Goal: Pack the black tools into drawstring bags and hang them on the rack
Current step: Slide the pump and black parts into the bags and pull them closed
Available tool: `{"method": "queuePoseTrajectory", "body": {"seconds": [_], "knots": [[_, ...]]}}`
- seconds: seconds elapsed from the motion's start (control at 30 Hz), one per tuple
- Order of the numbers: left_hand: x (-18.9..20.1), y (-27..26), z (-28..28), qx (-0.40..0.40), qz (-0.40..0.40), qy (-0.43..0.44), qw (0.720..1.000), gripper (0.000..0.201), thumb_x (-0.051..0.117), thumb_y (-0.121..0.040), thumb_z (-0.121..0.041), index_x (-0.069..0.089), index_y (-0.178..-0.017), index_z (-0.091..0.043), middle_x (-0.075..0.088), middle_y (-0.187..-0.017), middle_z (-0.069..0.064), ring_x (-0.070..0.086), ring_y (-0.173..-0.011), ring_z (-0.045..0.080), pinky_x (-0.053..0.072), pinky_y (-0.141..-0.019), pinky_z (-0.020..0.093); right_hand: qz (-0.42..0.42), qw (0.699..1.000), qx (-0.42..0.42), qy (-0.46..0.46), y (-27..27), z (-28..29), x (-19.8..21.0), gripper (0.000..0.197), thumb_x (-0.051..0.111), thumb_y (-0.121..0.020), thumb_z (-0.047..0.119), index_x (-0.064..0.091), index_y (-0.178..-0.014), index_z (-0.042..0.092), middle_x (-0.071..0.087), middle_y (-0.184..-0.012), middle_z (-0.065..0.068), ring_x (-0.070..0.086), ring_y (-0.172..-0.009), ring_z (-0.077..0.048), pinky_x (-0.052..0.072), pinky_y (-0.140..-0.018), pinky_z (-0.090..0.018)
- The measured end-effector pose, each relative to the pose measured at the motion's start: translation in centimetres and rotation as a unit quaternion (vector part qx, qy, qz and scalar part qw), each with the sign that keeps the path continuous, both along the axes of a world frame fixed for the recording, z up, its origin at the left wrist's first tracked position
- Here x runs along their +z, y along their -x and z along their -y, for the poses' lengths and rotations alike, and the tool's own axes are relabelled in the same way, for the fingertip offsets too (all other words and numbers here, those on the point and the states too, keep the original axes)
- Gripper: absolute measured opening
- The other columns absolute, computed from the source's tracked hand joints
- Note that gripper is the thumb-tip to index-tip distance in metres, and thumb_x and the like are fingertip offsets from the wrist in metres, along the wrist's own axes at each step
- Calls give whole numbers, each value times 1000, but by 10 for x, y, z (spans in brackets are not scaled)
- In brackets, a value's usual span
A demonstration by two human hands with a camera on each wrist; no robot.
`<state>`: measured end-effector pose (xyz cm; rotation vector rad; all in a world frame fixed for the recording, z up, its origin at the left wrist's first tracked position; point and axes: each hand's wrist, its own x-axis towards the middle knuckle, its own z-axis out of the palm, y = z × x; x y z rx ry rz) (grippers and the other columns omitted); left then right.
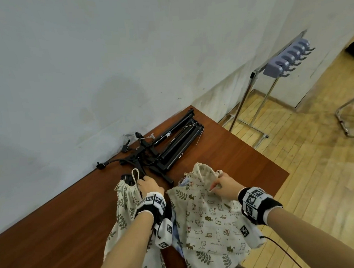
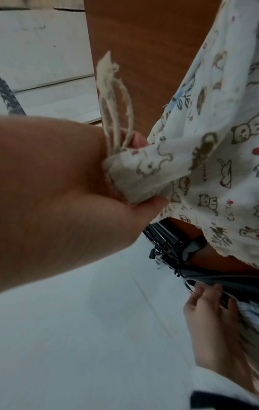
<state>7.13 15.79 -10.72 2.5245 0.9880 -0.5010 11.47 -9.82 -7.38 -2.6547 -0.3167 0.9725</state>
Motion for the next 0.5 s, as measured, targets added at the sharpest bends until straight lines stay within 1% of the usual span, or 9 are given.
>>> {"method": "queuePoseTrajectory", "body": {"seconds": [0.1, 0.2, 0.23, 0.27, 0.33, 0.37, 0.4, 0.47, 0.5], "knots": [[1, -10, -2, 18, 7, 6, 1000, 59, 60, -84, -19, 32, -131, 4, 50, -129, 21, 51, -119, 30, 41, -99, 32, -15, 1000, -5, -4, -4, 3, -2, 24, 51, -96, 28, 68, -112, 19, 37, -125, -4, 49, -107, -18, 43, -99, -29], [-2, -16, -5, 50, -8, 44, 998, 70, 59, -87, -21, 22, -138, 11, 49, -132, 24, 56, -117, 30, 47, -91, 31, -8, 1000, -7, -4, -6, 7, -4, 23, 48, -98, 27, 66, -112, 24, 41, -122, -4, 48, -104, -17, 42, -100, -29], [1, -16, -6, 60, -18, 55, 997, 71, 58, -89, -22, 21, -139, 13, 47, -134, 24, 55, -118, 30, 48, -91, 31, -7, 1000, -6, -2, -6, 9, -6, 25, 47, -98, 25, 65, -114, 24, 42, -122, -4, 47, -104, -16, 42, -100, -29], [1, -17, -8, 56, -32, 64, 996, 66, 59, -89, -21, 28, -137, 13, 49, -133, 23, 55, -118, 31, 48, -90, 33, -6, 1000, -5, -3, -6, 10, -8, 26, 46, -98, 25, 65, -115, 23, 42, -121, -4, 45, -104, -15, 41, -101, -29], [6, -18, -16, 55, -29, 114, 991, 42, 62, -87, -17, 51, -123, 3, 57, -118, 15, 56, -116, 32, 47, -80, 33, -1, 1000, -3, -5, -6, 12, -10, 27, 44, -98, 24, 64, -116, 21, 42, -117, -2, 40, -104, -13, 40, -101, -28], [9, -19, -21, 66, -32, 132, 989, 28, 65, -86, -17, 56, -109, -4, 57, -104, 12, 59, -110, 31, 45, -70, 29, -5, 1000, -3, -5, -5, 12, -10, 28, 44, -99, 25, 64, -117, 20, 41, -115, -2, 38, -104, -13, 39, -101, -28], [8, -20, -31, 73, -48, 157, 984, 21, 68, -82, -19, 57, -94, -6, 56, -92, 10, 64, -97, 30, 43, -62, 25, -11, 1000, -4, -6, -5, 12, -11, 28, 44, -99, 25, 64, -117, 20, 41, -114, -1, 39, -104, -13, 40, -100, -28], [4, -31, -45, 99, -85, 220, 967, 31, 77, -65, -28, 61, -73, -4, 62, -75, 10, 62, -67, 25, 46, -60, 24, -19, 1000, -2, -11, -4, 13, -9, 30, 43, -99, 27, 63, -120, 21, 40, -115, -1, 42, -104, -14, 40, -100, -27], [-9, -39, -53, 137, -79, 241, 958, 35, 80, -51, -32, 65, -66, -4, 66, -74, 12, 62, -62, 24, 53, -64, 26, -23, 1000, 6, -12, -4, 14, -7, 30, 43, -99, 28, 61, -122, 21, 40, -117, -2, 43, -104, -15, 40, -99, -27]]}}
